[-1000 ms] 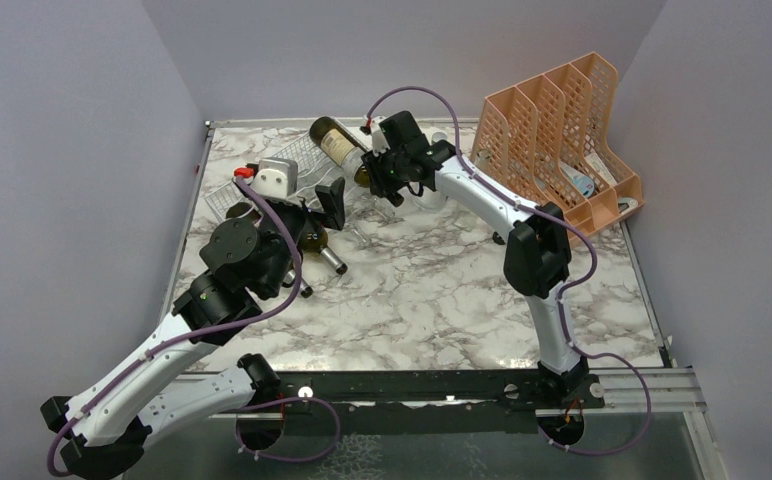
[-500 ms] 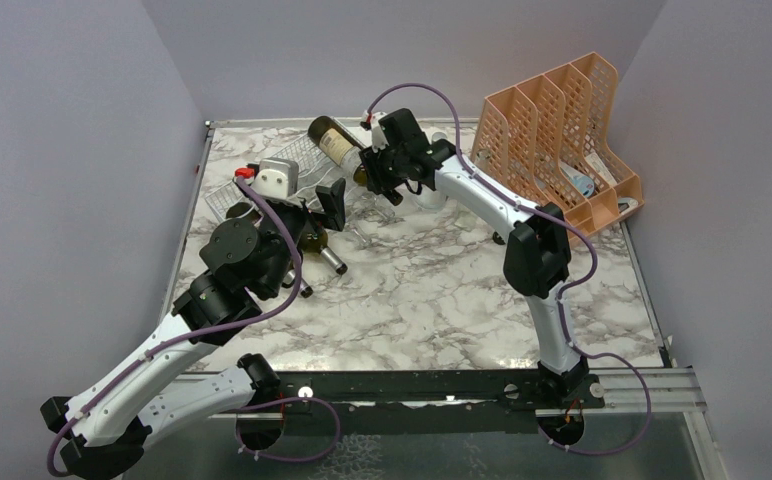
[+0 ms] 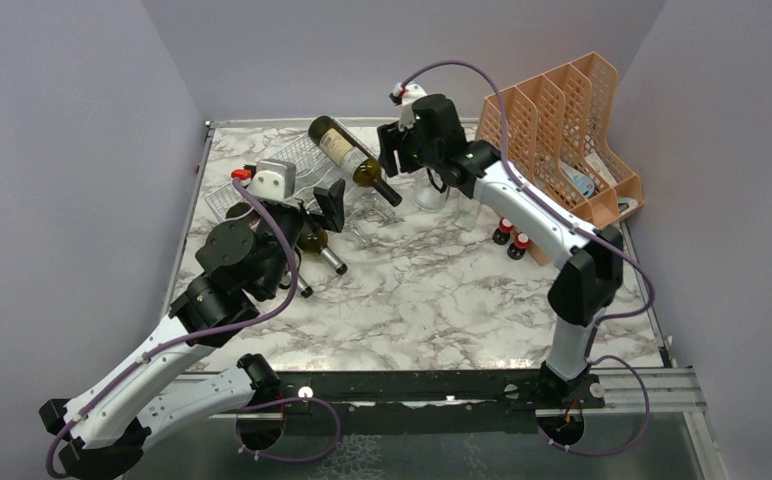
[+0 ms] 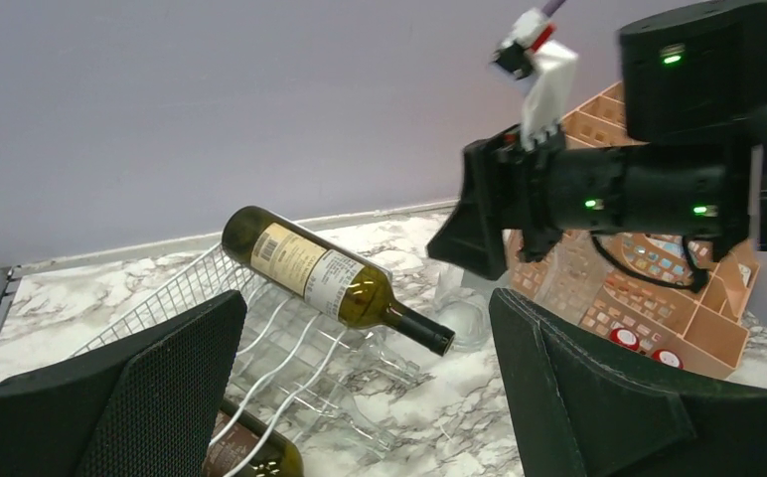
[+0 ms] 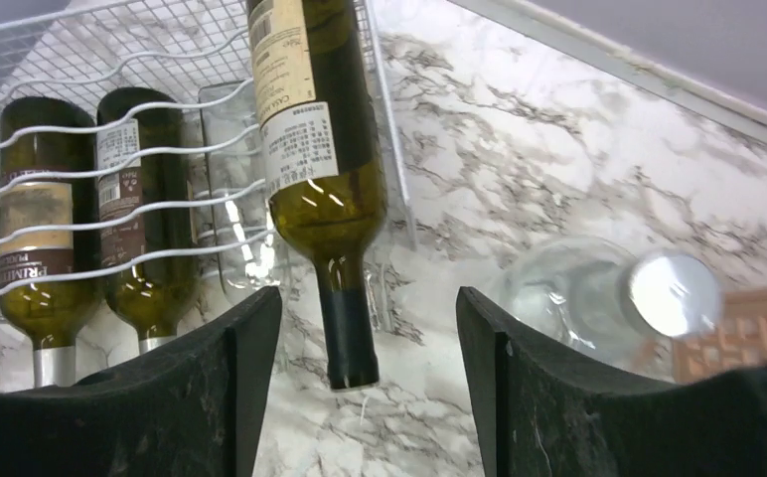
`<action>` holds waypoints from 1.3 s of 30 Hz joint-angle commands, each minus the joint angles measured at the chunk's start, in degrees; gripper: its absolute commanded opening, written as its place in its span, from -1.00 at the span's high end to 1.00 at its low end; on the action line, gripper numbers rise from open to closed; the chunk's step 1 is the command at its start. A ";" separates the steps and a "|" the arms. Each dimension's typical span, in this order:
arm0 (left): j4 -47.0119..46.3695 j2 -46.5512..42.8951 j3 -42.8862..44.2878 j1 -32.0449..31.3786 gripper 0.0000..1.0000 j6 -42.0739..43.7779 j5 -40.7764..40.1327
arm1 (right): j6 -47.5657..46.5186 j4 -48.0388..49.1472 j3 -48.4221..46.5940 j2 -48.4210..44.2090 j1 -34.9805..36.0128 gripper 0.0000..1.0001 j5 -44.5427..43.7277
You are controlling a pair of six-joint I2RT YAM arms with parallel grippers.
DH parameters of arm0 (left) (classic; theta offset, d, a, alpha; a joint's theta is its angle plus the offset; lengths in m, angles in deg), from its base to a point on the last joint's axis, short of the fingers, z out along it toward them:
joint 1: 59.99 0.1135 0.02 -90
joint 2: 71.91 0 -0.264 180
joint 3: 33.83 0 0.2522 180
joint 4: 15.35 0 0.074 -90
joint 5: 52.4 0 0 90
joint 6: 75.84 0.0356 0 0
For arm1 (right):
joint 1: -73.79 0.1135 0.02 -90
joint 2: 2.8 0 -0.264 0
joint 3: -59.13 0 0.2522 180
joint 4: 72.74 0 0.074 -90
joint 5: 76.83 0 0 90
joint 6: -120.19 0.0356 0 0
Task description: Put the wine bottle on the wine rack
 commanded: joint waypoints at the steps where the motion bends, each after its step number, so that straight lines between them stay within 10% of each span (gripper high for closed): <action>1: -1.38 -0.77 0.23 -0.04 -0.98 -0.79 2.68 | 0.06 8.45 10.06 -11.03 0.00 -0.39 -9.95; 9: -2.59 0.28 -0.55 -0.03 -0.98 -0.74 4.11 | -3.05 10.91 21.06 -21.97 -1.11 -0.58 -29.23; 22: -3.15 4.26 0.30 -0.08 -0.98 -2.43 8.00 | 1.96 2.56 19.97 -18.71 -6.92 -0.58 -29.44; 39: -3.81 7.44 0.74 -0.11 -0.98 -1.16 11.33 | 6.05 4.08 24.12 -17.66 -11.37 0.31 -21.41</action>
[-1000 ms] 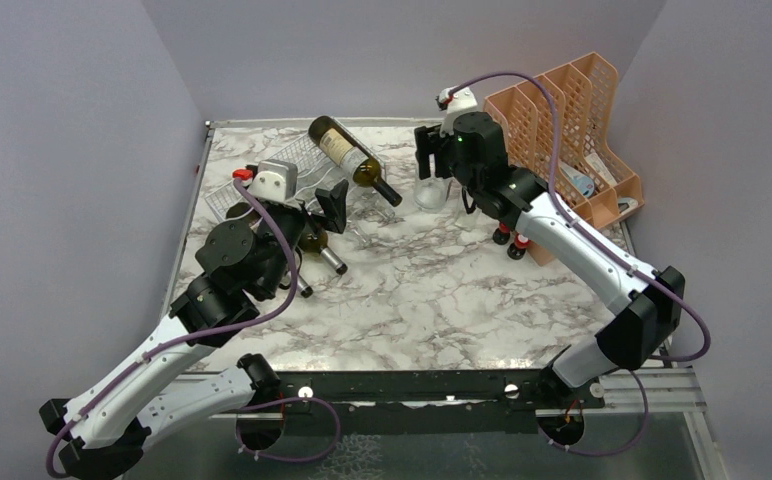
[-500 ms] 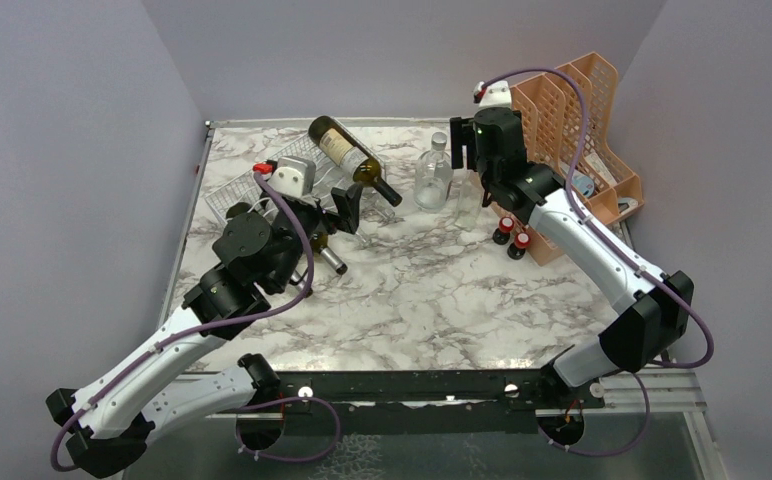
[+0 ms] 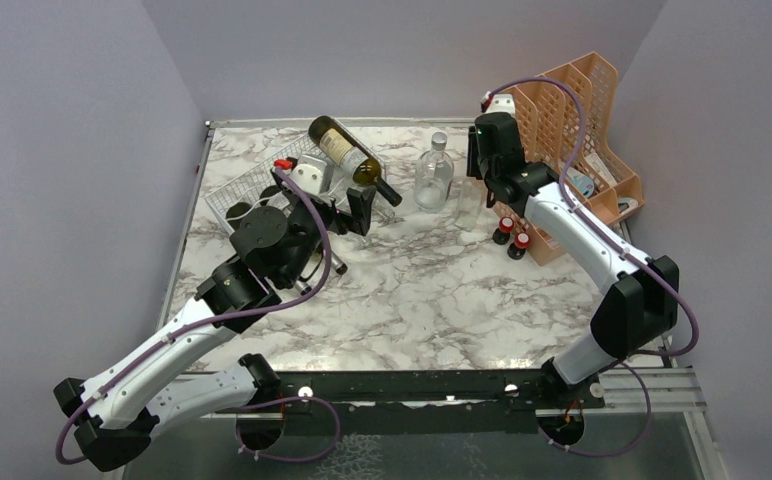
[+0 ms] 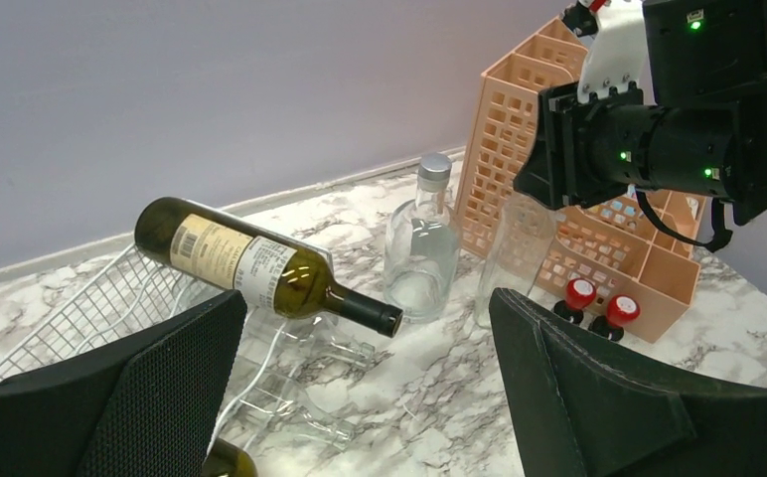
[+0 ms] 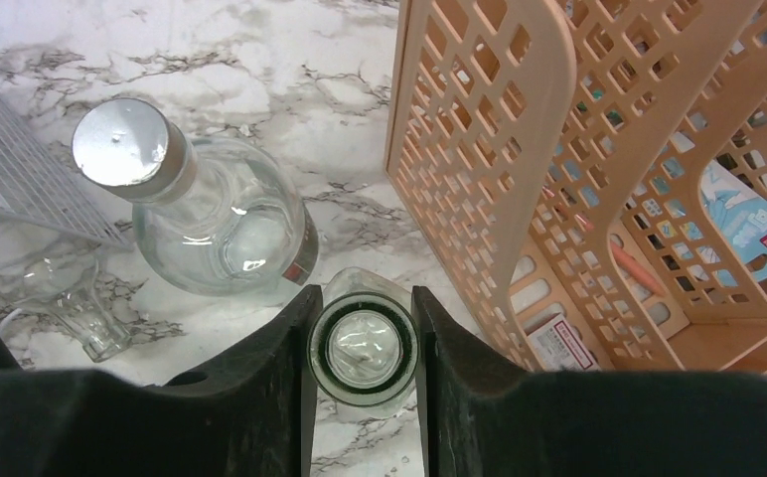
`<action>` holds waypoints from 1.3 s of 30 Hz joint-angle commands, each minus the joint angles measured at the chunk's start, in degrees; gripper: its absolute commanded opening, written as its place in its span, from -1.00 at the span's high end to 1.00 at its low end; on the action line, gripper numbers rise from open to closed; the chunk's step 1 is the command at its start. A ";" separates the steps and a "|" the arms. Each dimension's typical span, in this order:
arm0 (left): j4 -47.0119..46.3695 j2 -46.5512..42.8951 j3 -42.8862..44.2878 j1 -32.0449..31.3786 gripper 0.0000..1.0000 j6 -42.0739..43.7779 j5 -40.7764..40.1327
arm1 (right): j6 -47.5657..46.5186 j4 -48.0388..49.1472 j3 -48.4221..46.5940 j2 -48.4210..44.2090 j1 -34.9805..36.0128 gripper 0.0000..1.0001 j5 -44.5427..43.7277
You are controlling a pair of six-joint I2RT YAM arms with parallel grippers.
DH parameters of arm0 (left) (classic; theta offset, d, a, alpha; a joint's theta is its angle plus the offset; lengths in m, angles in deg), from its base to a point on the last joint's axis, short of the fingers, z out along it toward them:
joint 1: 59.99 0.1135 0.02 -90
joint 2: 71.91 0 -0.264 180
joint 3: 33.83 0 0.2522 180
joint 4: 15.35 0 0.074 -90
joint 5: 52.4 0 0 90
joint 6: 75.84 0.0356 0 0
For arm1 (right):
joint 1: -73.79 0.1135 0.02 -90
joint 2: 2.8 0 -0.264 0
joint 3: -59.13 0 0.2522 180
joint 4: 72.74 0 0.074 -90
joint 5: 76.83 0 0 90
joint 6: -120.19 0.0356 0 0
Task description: Put the wine bottle on the wine rack
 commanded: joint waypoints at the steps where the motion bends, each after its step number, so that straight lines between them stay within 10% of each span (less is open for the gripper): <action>1: -2.13 1.41 0.74 -0.04 -0.98 0.55 3.64 | 0.82 0.92 1.50 -1.41 -0.26 0.39 2.31; 10: -10.15 6.38 -4.83 -0.03 -0.98 3.22 18.41 | -1.55 -1.33 2.85 -7.09 -0.31 0.83 7.71; 19: -22.15 15.53 -12.61 -0.13 -0.98 -0.55 36.57 | 0.13 -5.86 9.30 -18.51 -0.32 0.89 20.80; 39: -27.73 26.90 -20.17 -1.14 -0.94 -1.36 49.46 | 3.05 -3.17 21.43 -31.98 -0.26 0.98 53.85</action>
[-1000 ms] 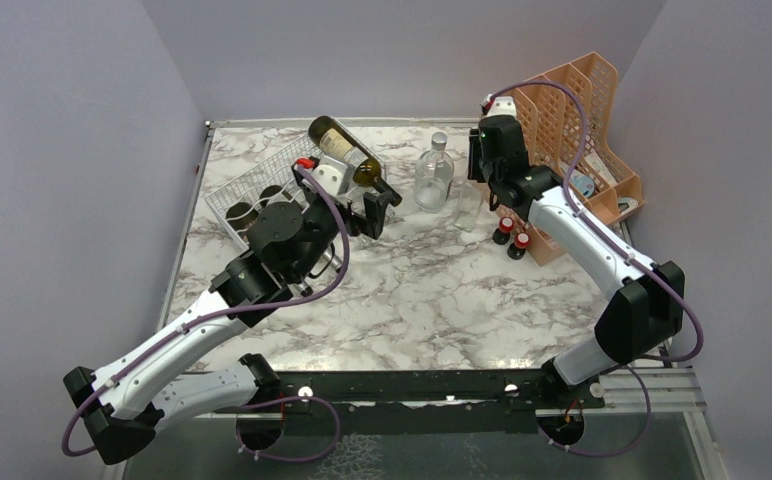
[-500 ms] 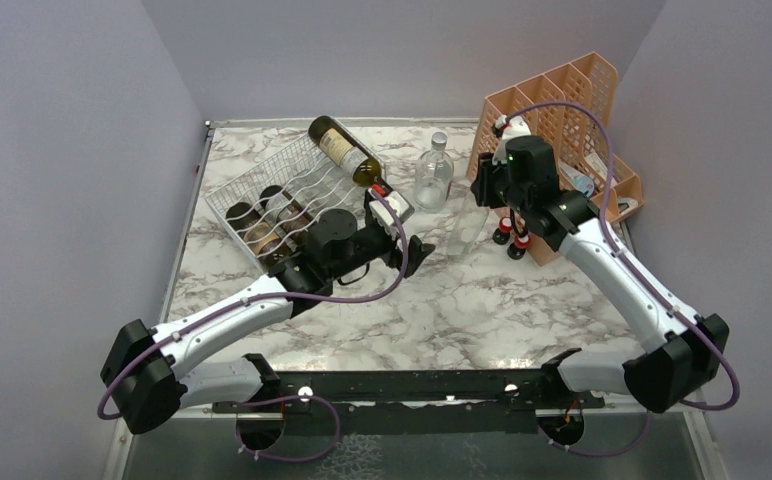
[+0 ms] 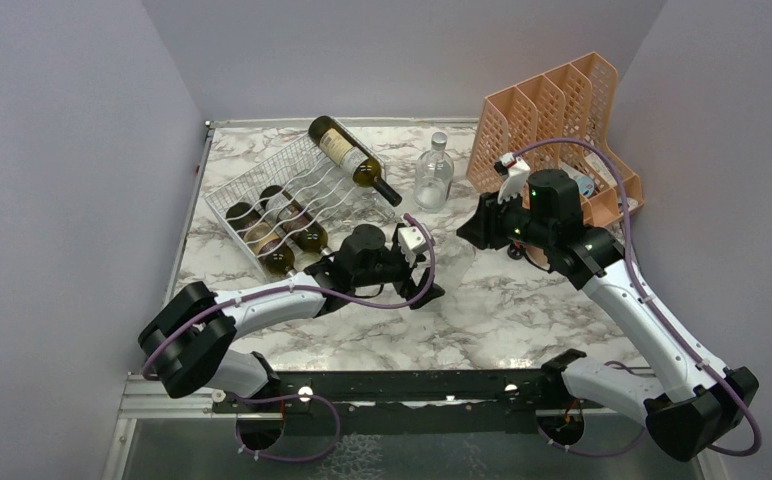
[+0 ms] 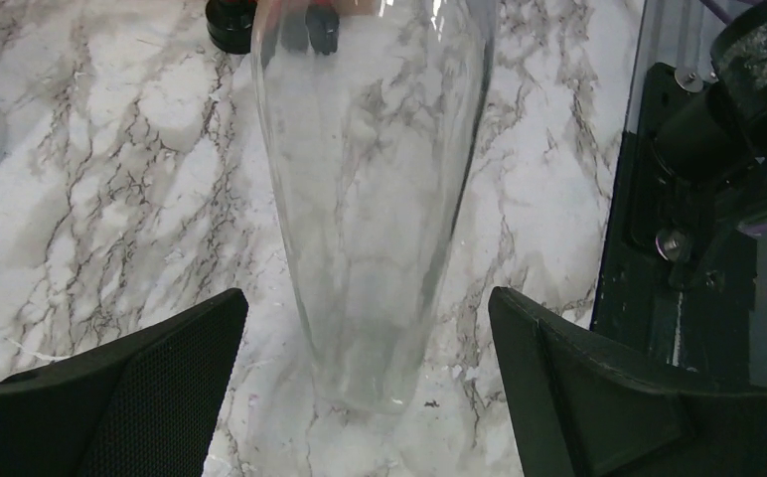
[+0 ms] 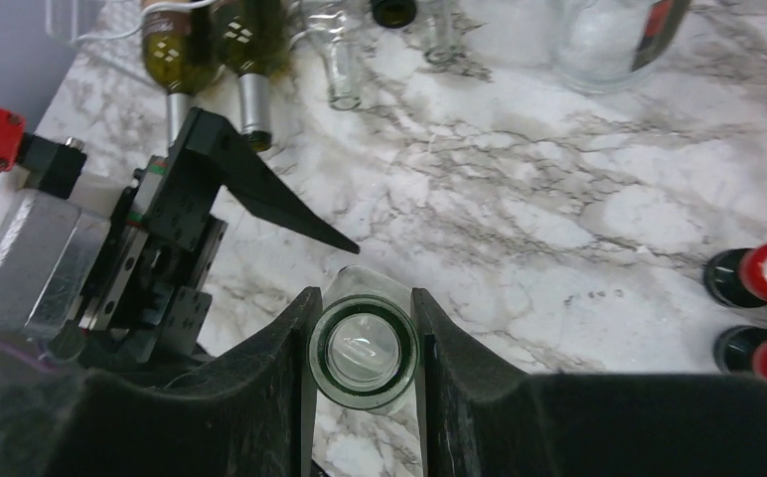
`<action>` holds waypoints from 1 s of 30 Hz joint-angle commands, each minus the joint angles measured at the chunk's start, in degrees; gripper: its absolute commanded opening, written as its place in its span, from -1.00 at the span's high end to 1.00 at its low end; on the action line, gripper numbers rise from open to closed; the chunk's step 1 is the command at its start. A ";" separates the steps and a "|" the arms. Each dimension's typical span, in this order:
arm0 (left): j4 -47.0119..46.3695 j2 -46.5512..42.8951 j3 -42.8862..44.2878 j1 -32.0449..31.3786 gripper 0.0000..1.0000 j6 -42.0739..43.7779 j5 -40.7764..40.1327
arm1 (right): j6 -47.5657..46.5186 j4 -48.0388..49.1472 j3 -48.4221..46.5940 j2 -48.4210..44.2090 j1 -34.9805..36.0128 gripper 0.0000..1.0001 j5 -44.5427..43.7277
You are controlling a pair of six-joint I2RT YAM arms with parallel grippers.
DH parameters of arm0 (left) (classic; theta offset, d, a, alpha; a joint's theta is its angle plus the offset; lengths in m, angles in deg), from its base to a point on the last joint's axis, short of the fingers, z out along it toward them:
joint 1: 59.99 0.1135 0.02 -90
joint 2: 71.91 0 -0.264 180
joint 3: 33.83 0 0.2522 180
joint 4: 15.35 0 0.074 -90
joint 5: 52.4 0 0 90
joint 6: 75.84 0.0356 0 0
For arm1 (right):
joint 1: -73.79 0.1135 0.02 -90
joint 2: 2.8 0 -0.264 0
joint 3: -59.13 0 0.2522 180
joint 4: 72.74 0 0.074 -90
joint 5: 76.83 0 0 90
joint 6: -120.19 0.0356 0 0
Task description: Put the wine bottle on the wine rack
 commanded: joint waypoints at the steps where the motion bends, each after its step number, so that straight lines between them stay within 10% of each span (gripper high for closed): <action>1: -2.99 -3.29 -1.95 -0.33 -0.93 1.07 3.45 | 0.51 5.98 0.52 -1.22 -0.09 0.97 13.57; 18: -8.02 -6.45 -4.93 -1.12 -0.45 3.29 5.92 | 2.05 10.40 1.17 -3.08 -0.13 0.96 23.97; 24: -9.98 -8.11 -4.10 -2.82 0.89 9.48 5.56 | 2.33 8.66 0.32 -3.93 -0.09 0.84 25.08; 30: -10.03 -9.09 -2.60 -3.31 1.00 18.09 5.57 | 1.65 4.33 -0.35 -5.14 -0.09 0.14 22.77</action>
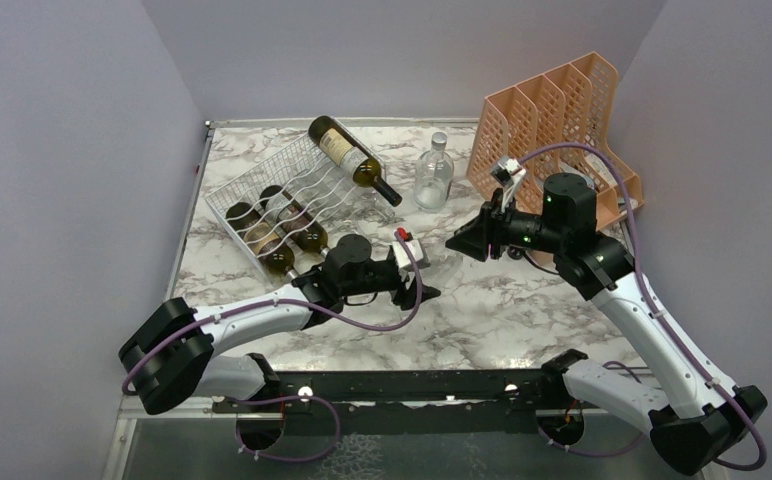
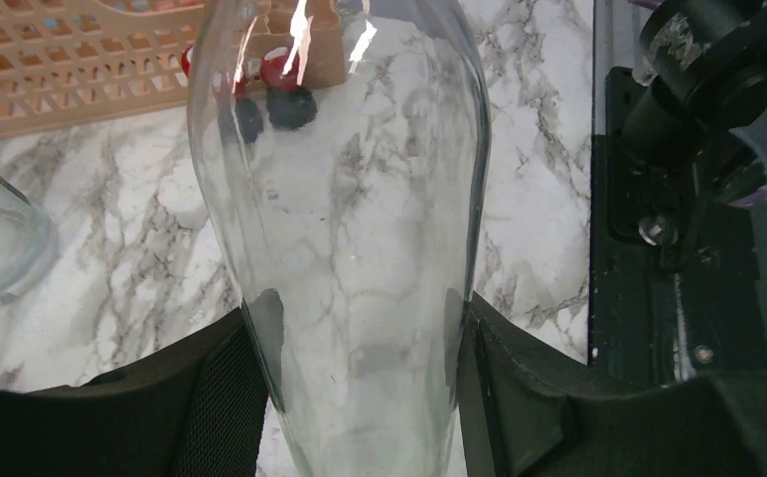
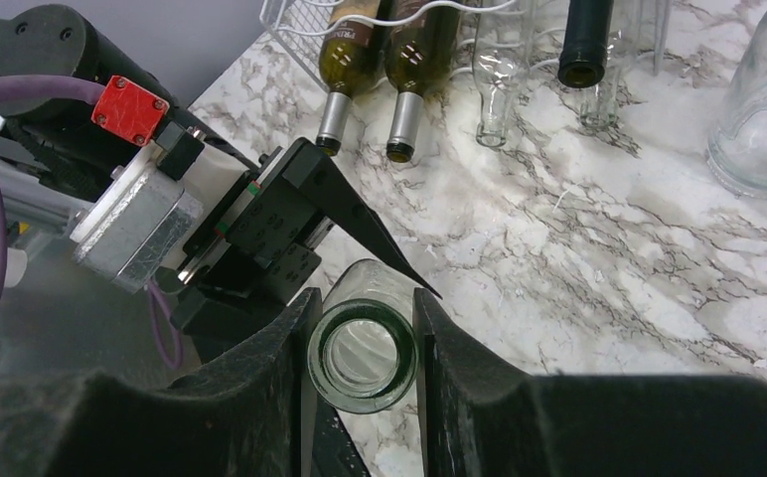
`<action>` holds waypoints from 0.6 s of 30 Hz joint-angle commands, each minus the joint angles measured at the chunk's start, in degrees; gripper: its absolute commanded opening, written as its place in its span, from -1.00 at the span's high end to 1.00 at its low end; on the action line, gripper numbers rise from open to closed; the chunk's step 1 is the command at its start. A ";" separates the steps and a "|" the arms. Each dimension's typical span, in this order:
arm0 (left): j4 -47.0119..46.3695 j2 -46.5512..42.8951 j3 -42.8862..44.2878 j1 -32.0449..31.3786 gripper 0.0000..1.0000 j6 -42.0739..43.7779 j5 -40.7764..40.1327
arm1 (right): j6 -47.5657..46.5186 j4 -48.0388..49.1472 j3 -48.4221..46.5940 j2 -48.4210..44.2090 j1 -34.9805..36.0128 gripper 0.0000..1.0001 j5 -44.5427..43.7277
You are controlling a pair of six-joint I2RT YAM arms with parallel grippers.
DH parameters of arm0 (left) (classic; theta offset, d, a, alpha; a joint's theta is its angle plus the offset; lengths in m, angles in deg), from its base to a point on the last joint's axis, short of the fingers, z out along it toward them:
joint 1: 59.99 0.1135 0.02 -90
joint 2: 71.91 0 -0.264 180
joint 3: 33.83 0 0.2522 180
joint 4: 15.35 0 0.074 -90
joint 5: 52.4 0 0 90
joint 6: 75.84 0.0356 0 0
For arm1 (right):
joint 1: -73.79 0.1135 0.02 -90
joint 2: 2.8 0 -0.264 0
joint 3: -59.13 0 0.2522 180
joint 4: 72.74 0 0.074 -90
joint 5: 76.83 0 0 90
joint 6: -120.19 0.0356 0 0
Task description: Put the wine bottle on the wine rack
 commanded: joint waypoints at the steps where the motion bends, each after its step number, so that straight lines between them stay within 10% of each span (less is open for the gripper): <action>1: -4.85 -2.16 2.55 -1.43 1.00 12.54 1.83 | 2.38 -2.22 -2.00 -1.49 0.24 0.03 2.37; 7: -4.73 -1.76 2.79 -1.50 1.00 25.00 -0.19 | 2.04 -6.01 -4.74 -3.71 0.22 -0.47 -3.04; 18: 0.14 -2.38 9.30 -1.52 1.00 46.80 -2.51 | 2.77 -12.62 -11.57 -9.48 0.18 -0.56 -14.31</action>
